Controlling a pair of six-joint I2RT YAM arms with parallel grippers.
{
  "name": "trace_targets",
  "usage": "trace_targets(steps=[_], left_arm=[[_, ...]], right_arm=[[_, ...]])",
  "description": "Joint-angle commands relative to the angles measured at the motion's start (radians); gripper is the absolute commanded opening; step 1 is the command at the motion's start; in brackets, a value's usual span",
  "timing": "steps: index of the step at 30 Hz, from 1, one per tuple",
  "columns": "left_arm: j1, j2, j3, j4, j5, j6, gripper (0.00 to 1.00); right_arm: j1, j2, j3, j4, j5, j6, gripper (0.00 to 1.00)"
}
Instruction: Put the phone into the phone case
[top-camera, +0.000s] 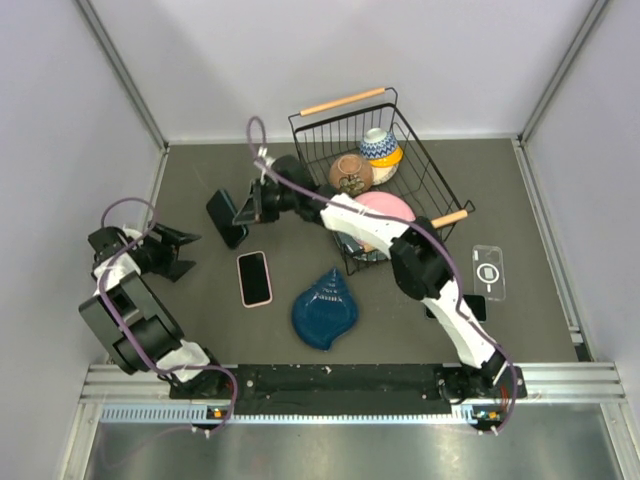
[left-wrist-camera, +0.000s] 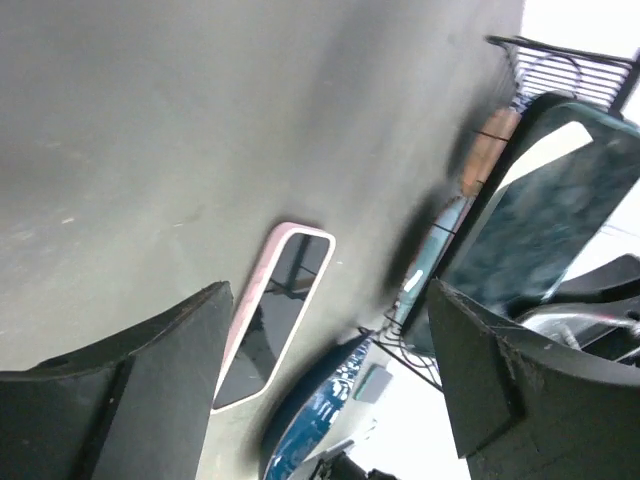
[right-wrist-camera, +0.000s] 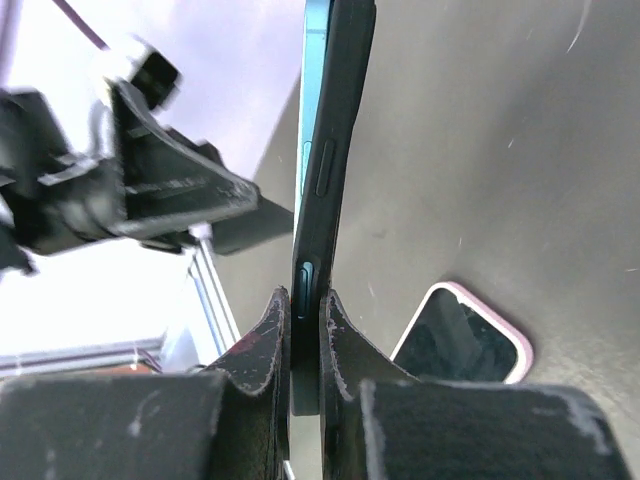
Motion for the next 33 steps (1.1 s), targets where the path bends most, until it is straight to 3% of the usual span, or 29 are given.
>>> trace_targets(steps=[1, 3, 6, 7, 11, 14, 23, 28, 31, 32, 33], left_arm=[[-0.041, -0.04, -0.054, 0.277, 0.235, -0.152, 0.84], [-0.099, -0.054, -0.059, 0.351, 0.265, -0.184, 0.84], [-0.179, -0.071, -0.126, 0.697, 0.355, -0.379, 0.84], [-0.196, -0.074, -0.155, 0.983, 0.37, -0.548, 0.84], [-0.268, -0.071, -0.235, 1.569, 0.386, -0.911, 0.88], [-0.32, -0.062, -0.24, 1.782, 0.363, -1.048, 0.89], [-0.546, 0.082, -0.228, 2.101, 0.312, -1.197, 0.87], [-0.572, 0.113, -0.242, 2.104, 0.328, -1.183, 0.78], [-0.578, 0.104, -0.255, 2.103, 0.331, -1.169, 0.61], [-0.586, 0.103, -0.254, 2.103, 0.332, -1.171, 0.46], [-0.589, 0.103, -0.251, 2.103, 0.334, -1.171, 0.38]], right_arm=[[-0.041, -0.2, -0.021, 0.139, -0.018, 0.039, 0.0], [-0.06, -0.252, -0.049, 0.141, -0.025, 0.038, 0.0], [-0.089, -0.336, -0.121, 0.167, -0.042, 0.042, 0.0], [-0.098, -0.36, -0.15, 0.182, -0.05, 0.051, 0.0], [-0.122, -0.488, -0.329, 0.261, -0.056, 0.079, 0.0], [-0.121, -0.584, -0.432, 0.276, -0.051, 0.076, 0.0], [-0.122, -0.778, -0.771, 0.512, -0.071, 0.197, 0.0], [-0.122, -0.846, -0.856, 0.551, -0.042, 0.203, 0.0], [-0.121, -0.866, -0.871, 0.544, -0.036, 0.197, 0.0], [-0.122, -0.868, -0.877, 0.538, -0.038, 0.193, 0.0], [-0.122, -0.872, -0.881, 0.532, -0.042, 0.19, 0.0]])
